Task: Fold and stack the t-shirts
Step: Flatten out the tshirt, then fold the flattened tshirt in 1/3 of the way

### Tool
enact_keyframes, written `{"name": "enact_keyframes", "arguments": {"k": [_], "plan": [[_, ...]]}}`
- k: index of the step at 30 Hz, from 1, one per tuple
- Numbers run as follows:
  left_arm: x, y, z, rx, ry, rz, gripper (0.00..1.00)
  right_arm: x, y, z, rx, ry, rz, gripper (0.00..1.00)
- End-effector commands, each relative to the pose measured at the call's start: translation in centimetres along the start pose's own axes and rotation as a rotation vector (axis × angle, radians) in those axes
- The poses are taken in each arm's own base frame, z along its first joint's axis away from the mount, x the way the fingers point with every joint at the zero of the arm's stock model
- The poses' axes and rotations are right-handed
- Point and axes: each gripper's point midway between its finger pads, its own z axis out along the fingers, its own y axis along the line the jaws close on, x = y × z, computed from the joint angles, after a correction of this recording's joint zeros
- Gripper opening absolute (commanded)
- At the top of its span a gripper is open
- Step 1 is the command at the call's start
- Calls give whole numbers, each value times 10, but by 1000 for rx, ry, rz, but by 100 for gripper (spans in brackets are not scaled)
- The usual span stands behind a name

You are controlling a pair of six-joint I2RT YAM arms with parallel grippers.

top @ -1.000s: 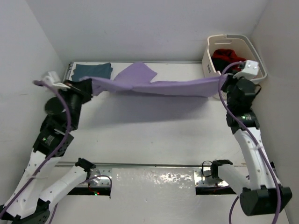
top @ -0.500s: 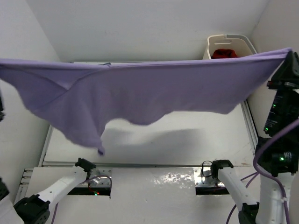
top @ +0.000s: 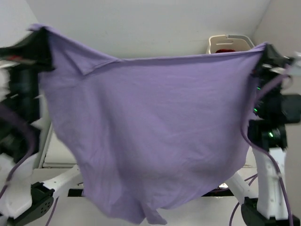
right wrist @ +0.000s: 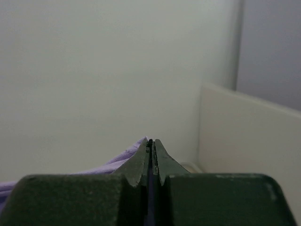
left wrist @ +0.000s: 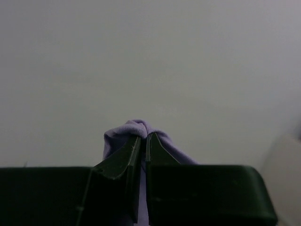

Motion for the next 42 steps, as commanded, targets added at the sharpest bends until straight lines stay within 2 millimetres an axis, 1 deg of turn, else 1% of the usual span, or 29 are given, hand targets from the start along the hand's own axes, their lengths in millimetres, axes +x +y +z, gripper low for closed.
{"name": "enact_keyframes", "arguments": {"k": [1,2,3,4,5,6,7,8,9,10,11,12,13,14,15,16,18,22,25,28,29,32,34,35,37,38,39,41,42], "plan": [[125,33,32,-153,196,218,0,127,31,22,-57,239,7,0],[142,42,37,-198,200,223,0,163,38,19,-76,305,11,0],[187,50,46,-204,279,260,0,183,43,20,-86,333,20,0],[209,80,54,-234,316,292,0,209,48,20,-86,375,35,0],[254,74,56,-115,400,199,0,257,53,18,-82,456,25,0],[303,94,64,-106,473,191,0,281,54,17,-72,496,19,0],[337,118,63,-134,530,186,0,307,57,14,-62,546,28,0],[360,121,67,-103,548,185,0,352,63,9,-69,632,17,0],[420,138,62,-102,656,197,0,374,68,7,-84,671,12,0],[444,140,65,-75,690,203,0,395,73,4,-91,707,21,0],[470,137,64,-18,748,194,0,436,77,-2,-98,781,11,0],[523,150,53,-4,853,196,0,455,79,-6,-93,815,0,0],[532,151,65,7,851,199,0,471,81,-7,-95,842,-4,0],[551,157,62,3,896,203,0,482,84,-2,-96,855,-5,0],[588,169,51,-11,965,199,0,512,85,-13,-99,913,-16,0],[593,169,61,1,970,196,0,519,88,-12,-104,915,-10,0],[617,167,60,43,1002,165,0,532,87,-11,-82,918,-8,0],[630,166,59,61,997,150,0,537,88,-4,-80,920,-22,0],[626,167,60,45,982,141,0,535,84,-2,-65,910,-40,0],[611,169,65,16,949,167,0,530,74,3,-23,902,-84,0],[600,172,71,-14,923,186,0,526,68,9,-2,895,-97,0],[583,171,76,-33,891,188,0,515,61,25,8,880,-121,0],[578,168,79,-40,865,162,0,507,52,39,44,858,-150,0],[576,169,82,-51,852,158,0,511,45,39,52,882,-155,0],[577,171,85,-83,841,140,0,509,46,45,49,876,-147,0],[579,173,88,-88,835,138,0,511,32,47,73,880,-152,0],[581,173,89,-84,835,132,0,509,29,50,77,874,-157,0],[591,169,95,-56,847,114,0,514,28,50,69,887,-176,0],[597,169,93,-56,868,102,0,511,29,59,69,877,-174,0]]}}
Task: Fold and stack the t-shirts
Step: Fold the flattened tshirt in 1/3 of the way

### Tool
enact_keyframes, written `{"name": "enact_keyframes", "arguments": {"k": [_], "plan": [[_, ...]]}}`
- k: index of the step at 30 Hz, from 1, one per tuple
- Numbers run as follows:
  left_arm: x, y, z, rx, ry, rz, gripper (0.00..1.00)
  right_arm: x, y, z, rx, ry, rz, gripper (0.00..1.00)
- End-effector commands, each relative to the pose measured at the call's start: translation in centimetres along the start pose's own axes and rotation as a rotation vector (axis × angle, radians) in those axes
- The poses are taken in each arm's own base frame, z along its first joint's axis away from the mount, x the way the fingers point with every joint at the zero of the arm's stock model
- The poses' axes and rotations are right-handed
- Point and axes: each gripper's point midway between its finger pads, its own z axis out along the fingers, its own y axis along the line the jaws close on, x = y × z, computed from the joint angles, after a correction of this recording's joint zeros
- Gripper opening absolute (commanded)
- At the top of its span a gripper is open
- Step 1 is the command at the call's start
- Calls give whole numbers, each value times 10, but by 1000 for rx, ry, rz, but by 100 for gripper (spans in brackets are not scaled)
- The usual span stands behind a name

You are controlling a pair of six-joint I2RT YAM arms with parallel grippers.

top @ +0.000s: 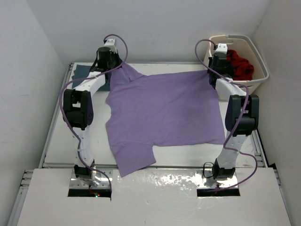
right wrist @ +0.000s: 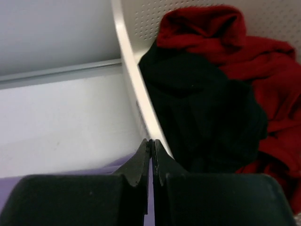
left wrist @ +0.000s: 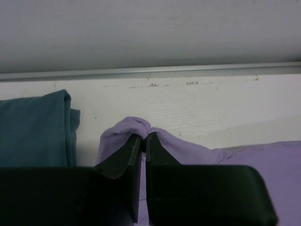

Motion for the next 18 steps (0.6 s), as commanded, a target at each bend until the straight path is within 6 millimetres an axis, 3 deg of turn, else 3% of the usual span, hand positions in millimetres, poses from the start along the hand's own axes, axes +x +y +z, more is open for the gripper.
{"name": "enact_keyframes", "arguments": {"k": [1,4,9,12,18], "plan": [[-38,-13,9,53,-89,-31,0,-18,-14,9,45,-14,-25,0],[-27,-14,22,67,-68,-33,0,-14,-8,19,30,2,-32,0],[-21,-14,19,71,-46,-36,0,-9,-6,22,22,11,-31,0],[-13,-12,9,54,-21,-59,0,-5,-6,19,18,19,-23,0],[11,-12,-32,27,22,-141,0,1,-17,-1,53,28,-30,0]]}}
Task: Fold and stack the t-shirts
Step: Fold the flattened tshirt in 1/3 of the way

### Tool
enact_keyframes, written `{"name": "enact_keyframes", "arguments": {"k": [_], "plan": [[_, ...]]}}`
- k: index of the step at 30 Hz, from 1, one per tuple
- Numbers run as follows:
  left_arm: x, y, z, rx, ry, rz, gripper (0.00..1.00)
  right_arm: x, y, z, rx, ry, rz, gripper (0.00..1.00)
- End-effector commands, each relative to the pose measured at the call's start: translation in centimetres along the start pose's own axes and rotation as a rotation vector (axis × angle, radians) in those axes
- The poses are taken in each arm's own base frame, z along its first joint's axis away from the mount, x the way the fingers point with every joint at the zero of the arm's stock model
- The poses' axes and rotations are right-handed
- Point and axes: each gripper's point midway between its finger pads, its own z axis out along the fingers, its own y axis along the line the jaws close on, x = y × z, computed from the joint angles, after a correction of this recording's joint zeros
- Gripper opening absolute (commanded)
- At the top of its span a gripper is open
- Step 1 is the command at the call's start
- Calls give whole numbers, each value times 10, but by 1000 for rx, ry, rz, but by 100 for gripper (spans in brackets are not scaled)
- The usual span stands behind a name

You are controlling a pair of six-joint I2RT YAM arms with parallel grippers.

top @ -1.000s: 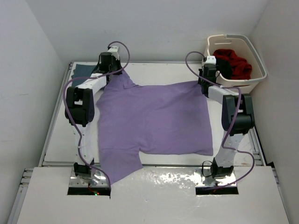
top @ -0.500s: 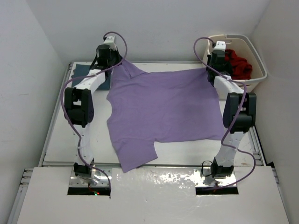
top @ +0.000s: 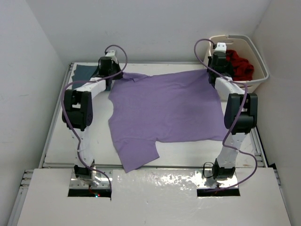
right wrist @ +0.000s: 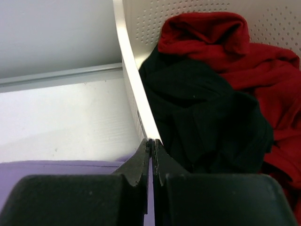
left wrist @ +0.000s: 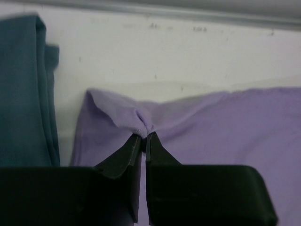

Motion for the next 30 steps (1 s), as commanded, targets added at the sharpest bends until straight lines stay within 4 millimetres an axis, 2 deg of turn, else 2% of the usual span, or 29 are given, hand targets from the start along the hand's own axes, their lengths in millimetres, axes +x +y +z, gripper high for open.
{"name": "enact_keyframes", "arguments": {"k": [1,5,6,7,8,12,13,14,16,17,19,22,23,26,30], "plan": [[-34,-18,-46,27,-97,-56,0,1,-19,-20,52,20,-13,0],[-3,-17,-69,-4,-27,-140,0,15,-25,-32,64,53,-29,0],[-6,-19,-79,-10,-33,-143,0,18,-27,-35,74,62,-32,0],[14,-18,-84,-33,9,-164,0,15,-29,-40,78,56,-34,0],[18,-17,-90,-51,11,-165,0,22,-30,-43,78,72,-37,0],[43,-18,-119,-78,44,-215,0,31,-32,-56,66,99,-56,0],[44,-21,-122,-74,44,-220,0,32,-34,-58,73,102,-60,0],[53,-13,-132,-131,72,-229,0,35,-37,-61,82,116,-66,0],[67,-14,-139,-150,105,-251,0,39,-38,-64,84,123,-74,0],[68,-18,-143,-139,107,-252,0,38,-39,-66,89,121,-72,0],[85,-22,-151,-169,155,-261,0,41,-41,-68,96,130,-74,0],[95,-19,-165,-213,176,-293,0,47,-46,-70,113,151,-76,0],[92,-20,-171,-210,165,-301,0,48,-48,-70,117,158,-75,0],[100,-6,-188,-283,173,-297,0,49,-53,-72,127,166,-74,0],[117,-5,-195,-275,204,-304,0,56,-57,-74,131,182,-72,0]]}}
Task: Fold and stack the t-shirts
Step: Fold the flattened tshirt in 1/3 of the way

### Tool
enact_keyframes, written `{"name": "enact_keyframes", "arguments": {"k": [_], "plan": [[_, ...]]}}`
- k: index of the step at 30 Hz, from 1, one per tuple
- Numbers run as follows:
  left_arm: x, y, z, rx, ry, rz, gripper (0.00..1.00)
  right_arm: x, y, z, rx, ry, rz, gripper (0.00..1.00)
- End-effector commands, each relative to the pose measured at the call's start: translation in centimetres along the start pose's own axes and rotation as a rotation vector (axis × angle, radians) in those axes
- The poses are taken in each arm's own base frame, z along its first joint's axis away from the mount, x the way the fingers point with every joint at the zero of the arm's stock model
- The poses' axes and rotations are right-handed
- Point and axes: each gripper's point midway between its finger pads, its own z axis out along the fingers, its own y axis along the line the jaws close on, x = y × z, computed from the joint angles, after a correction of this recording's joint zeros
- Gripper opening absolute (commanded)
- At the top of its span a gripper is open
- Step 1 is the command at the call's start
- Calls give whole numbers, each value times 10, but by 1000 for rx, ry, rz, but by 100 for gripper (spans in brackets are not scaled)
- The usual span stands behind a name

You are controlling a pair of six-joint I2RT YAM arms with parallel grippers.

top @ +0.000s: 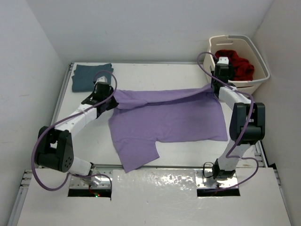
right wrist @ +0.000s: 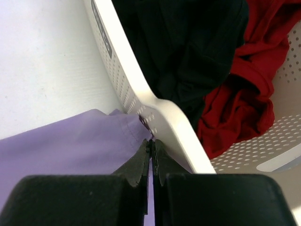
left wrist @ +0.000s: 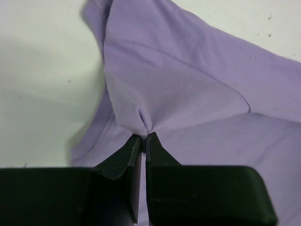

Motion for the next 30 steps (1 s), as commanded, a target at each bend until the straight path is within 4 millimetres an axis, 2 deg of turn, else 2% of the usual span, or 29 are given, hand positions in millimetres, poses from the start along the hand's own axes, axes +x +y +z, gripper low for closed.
{"name": "enact_keyframes", "arguments": {"k": [1,6,11,12,13,14,15,16,17,18,19,20,21,24,25,26,28,29,30], "plan": [[5,6,-7,-15,-6,-22,0,-9,-21,-7,57,-23,16,0],[34,17,-4,-29,60,-19,0,10,-18,-6,50,16,1,0],[58,30,-3,-53,110,-19,0,26,-21,-19,52,39,8,0],[62,32,-3,-55,124,-20,0,37,-23,-22,62,63,12,0],[67,32,-3,-49,141,-19,4,42,-26,-26,73,83,17,0],[70,32,-4,-49,148,-19,21,46,-28,-29,89,91,28,0],[72,33,-4,-49,156,-15,25,57,-33,-31,119,111,25,0],[72,32,-6,-43,161,-16,30,60,-35,-32,130,114,26,1],[72,30,-7,-37,163,-15,48,63,-36,-33,139,122,28,7],[72,29,-9,-34,168,-11,56,62,-37,-33,142,125,28,11],[68,26,-12,-29,159,-13,61,70,-37,-36,144,167,17,32],[66,25,-14,-28,154,-15,70,71,-38,-38,149,178,34,45],[64,23,-18,-25,150,-18,75,71,-38,-42,149,187,37,54],[49,10,-26,-1,122,-17,79,61,-36,-53,108,165,50,64],[38,2,-30,17,86,-11,81,58,-32,-57,80,156,55,67],[29,-6,-30,38,55,-10,84,54,-23,-60,24,143,65,78],[15,-21,-29,85,18,-8,90,42,-9,-68,-55,95,77,83],[1,-33,-27,130,-28,-8,97,39,5,-70,-124,81,76,95],[-2,-39,-20,140,-32,1,98,32,14,-72,-157,62,65,99]]}}
